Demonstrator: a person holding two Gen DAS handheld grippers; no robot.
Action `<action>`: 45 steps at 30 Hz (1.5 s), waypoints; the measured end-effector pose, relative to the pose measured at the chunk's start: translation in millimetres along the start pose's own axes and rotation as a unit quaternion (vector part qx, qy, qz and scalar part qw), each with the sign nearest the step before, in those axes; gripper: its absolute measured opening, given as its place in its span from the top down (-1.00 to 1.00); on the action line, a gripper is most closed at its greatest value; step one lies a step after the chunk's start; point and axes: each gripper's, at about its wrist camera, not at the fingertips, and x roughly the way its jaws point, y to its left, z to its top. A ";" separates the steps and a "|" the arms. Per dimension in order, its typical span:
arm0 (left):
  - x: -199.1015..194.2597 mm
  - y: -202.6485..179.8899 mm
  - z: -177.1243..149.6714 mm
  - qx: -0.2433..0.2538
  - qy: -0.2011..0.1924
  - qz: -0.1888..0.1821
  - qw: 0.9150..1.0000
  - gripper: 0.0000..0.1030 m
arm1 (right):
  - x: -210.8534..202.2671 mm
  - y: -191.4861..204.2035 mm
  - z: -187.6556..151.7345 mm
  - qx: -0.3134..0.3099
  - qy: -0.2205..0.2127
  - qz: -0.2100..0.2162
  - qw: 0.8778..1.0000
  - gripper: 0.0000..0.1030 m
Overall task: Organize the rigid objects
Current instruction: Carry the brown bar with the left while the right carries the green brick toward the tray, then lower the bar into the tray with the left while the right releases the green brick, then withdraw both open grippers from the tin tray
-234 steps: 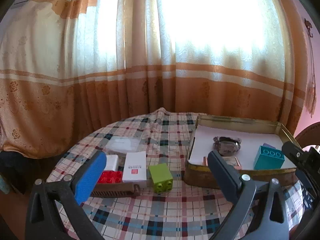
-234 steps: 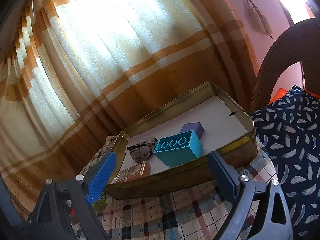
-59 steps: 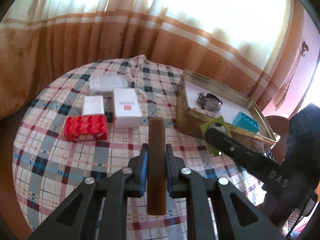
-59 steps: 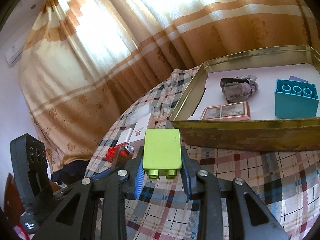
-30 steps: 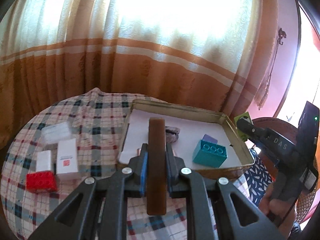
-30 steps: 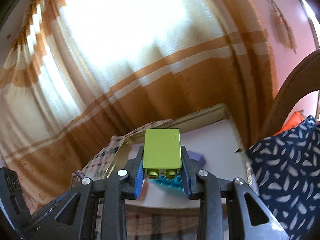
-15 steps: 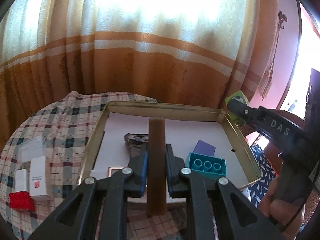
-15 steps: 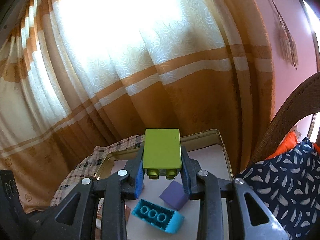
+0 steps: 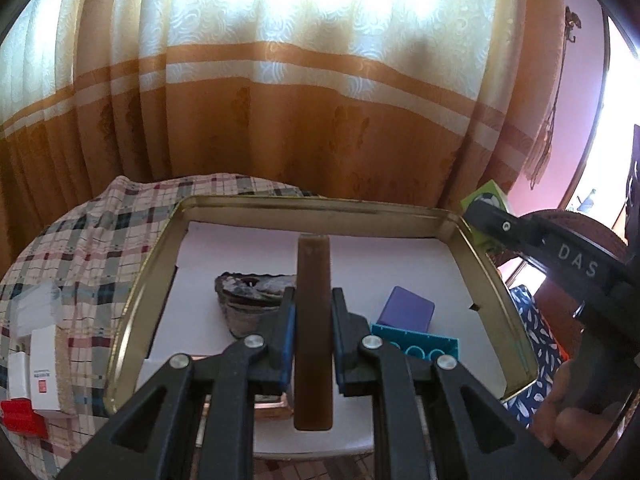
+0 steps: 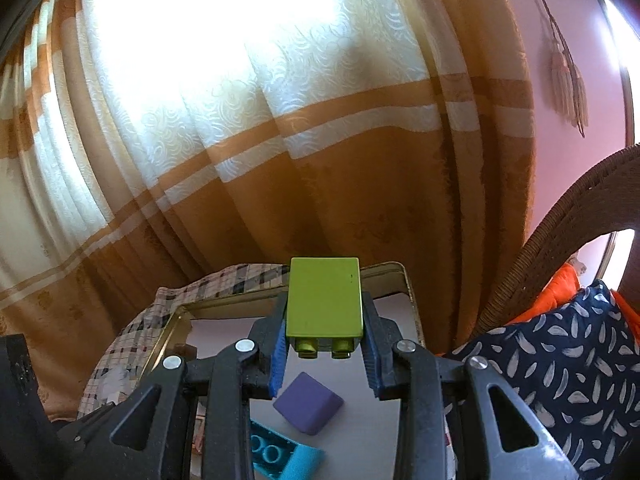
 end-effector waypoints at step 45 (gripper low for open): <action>-47.4 11.9 -34.0 0.057 -0.085 0.182 0.978 -0.99 | -69.4 28.2 -59.9 0.029 -0.158 -0.043 0.986 -0.80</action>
